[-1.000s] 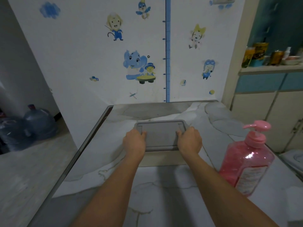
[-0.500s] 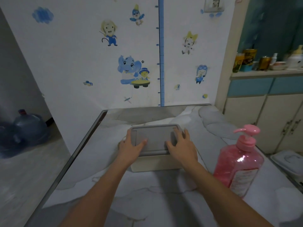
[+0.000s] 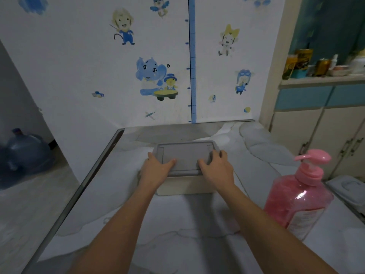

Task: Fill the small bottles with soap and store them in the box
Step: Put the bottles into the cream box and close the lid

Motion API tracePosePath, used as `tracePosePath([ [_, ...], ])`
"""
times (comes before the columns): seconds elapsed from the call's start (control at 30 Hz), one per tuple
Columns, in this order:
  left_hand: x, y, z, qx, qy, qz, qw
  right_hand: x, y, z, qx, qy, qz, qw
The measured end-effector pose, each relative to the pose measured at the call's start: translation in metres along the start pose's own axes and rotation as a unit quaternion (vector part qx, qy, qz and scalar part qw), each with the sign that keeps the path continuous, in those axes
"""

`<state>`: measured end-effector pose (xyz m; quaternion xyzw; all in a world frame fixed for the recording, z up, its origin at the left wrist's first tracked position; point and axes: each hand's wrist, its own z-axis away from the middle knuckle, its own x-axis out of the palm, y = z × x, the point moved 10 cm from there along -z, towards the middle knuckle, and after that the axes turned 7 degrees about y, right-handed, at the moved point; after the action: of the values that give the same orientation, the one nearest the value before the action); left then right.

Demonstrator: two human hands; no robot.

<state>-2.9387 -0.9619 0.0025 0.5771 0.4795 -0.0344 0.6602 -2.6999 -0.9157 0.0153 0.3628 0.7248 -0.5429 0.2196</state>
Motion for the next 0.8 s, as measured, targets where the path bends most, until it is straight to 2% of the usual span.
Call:
tracePosePath([
  [0.4, 0.01, -0.003, -0.025, 0.001, 0.002, -0.018, 1.0, 0.01, -0.001, -0.017, -0.005, 0.0, 0.007, 1.0],
  [0.5, 0.008, 0.0, -0.021, 0.006, -0.01, -0.064, 0.998, 0.012, -0.002, -0.017, 0.007, -0.027, 0.025, 0.999],
  [0.63, -0.005, 0.025, -0.01, 0.118, 0.017, -0.238, 0.964, 0.005, -0.007, -0.016, 0.008, -0.06, 0.086, 0.994],
  [0.8, -0.013, 0.04, -0.001, 0.174, 0.01, -0.265, 0.948, -0.014, -0.028, -0.011, -0.039, -0.025, 0.086, 0.995],
])
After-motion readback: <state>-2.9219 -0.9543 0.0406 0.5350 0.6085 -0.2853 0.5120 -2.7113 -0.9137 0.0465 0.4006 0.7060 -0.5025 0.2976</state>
